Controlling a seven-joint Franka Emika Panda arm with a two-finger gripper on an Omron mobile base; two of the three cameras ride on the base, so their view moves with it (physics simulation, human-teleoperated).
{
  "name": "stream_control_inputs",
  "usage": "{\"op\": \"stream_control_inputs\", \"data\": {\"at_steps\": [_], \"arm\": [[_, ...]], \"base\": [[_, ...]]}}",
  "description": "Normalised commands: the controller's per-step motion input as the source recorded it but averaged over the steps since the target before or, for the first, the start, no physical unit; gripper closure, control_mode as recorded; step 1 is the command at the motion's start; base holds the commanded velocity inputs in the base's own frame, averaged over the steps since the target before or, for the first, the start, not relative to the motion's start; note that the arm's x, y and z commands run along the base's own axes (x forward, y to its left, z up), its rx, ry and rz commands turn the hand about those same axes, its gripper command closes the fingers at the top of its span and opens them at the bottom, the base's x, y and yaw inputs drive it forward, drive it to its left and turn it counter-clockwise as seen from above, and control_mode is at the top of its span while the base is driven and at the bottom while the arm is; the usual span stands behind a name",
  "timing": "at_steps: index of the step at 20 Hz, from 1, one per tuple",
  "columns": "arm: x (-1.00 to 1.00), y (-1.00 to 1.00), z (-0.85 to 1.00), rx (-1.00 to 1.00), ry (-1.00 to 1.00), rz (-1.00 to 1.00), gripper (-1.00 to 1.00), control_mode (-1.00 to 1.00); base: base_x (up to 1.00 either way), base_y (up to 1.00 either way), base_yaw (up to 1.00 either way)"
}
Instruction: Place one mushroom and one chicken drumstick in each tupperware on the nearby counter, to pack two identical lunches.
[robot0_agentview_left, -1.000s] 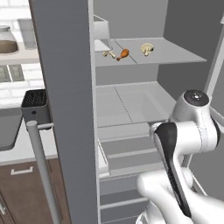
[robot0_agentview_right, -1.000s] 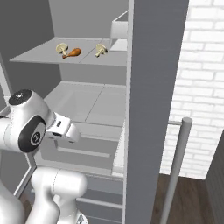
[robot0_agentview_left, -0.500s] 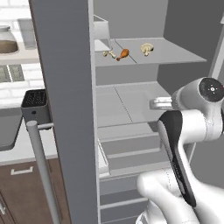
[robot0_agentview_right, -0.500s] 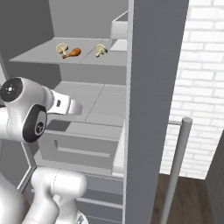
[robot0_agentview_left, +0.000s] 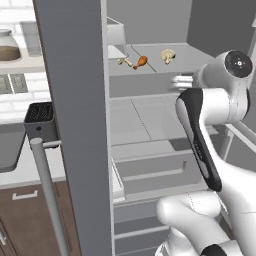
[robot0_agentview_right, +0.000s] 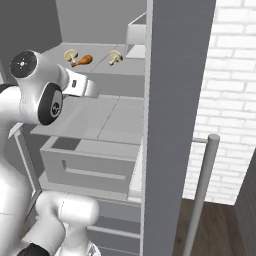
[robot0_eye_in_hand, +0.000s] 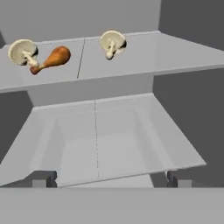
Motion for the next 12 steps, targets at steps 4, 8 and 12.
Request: {"op": "stream_control_inputs", "data": {"at_steps": [4, 8, 12], "arm": [[0.42, 0.00, 0.36, 0.03, 0.04, 0.00, -1.00, -1.00], [0.58, 0.00, 0.00, 0.00, 0.05, 0.00, -1.00, -1.00], [0.72, -0.02, -0.04, -0.03, 0.03, -0.01, -1.00, -1.00]], "base": [[0.00, 0.00, 0.00], [0.00, 0.00, 0.00], [0.00, 0.00, 0.00]]}}
